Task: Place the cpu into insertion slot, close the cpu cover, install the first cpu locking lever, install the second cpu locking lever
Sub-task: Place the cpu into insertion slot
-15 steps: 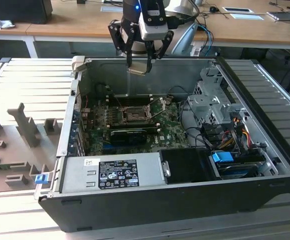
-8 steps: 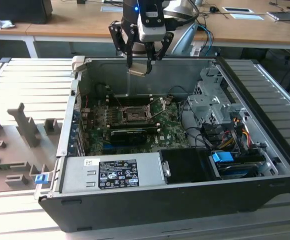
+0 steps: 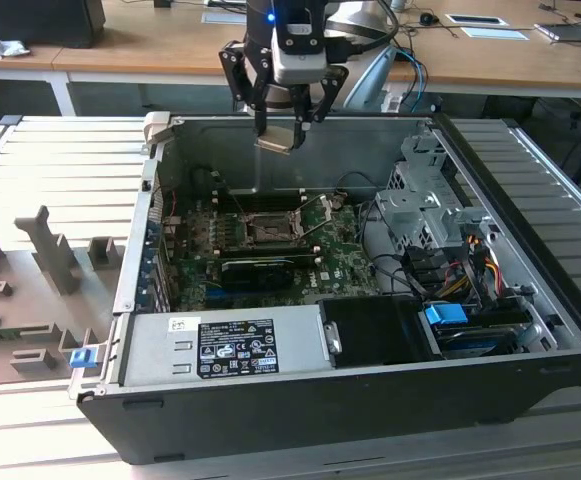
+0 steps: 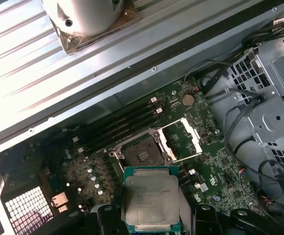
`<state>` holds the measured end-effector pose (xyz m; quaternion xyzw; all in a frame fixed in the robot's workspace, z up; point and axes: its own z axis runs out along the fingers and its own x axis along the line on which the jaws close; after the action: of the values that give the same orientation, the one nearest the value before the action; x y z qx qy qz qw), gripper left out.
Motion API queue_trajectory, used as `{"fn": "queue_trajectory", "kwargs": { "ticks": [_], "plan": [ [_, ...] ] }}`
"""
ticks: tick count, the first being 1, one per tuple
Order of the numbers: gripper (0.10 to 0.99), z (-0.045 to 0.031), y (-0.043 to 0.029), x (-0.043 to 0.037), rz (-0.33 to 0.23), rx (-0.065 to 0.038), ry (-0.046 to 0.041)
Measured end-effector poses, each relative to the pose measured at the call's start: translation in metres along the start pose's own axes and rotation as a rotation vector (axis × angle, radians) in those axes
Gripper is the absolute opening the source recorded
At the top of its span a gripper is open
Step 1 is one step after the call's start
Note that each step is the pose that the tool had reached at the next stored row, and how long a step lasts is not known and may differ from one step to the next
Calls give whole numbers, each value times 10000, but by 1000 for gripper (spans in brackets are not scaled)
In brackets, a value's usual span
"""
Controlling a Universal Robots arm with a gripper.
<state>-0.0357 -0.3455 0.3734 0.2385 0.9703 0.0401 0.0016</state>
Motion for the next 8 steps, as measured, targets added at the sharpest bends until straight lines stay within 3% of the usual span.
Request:
{"fn": "queue_trajectory", "kwargs": {
  "ticks": [8],
  "plan": [
    [529,5,0,0,430,-7,-34]
  ]
}}
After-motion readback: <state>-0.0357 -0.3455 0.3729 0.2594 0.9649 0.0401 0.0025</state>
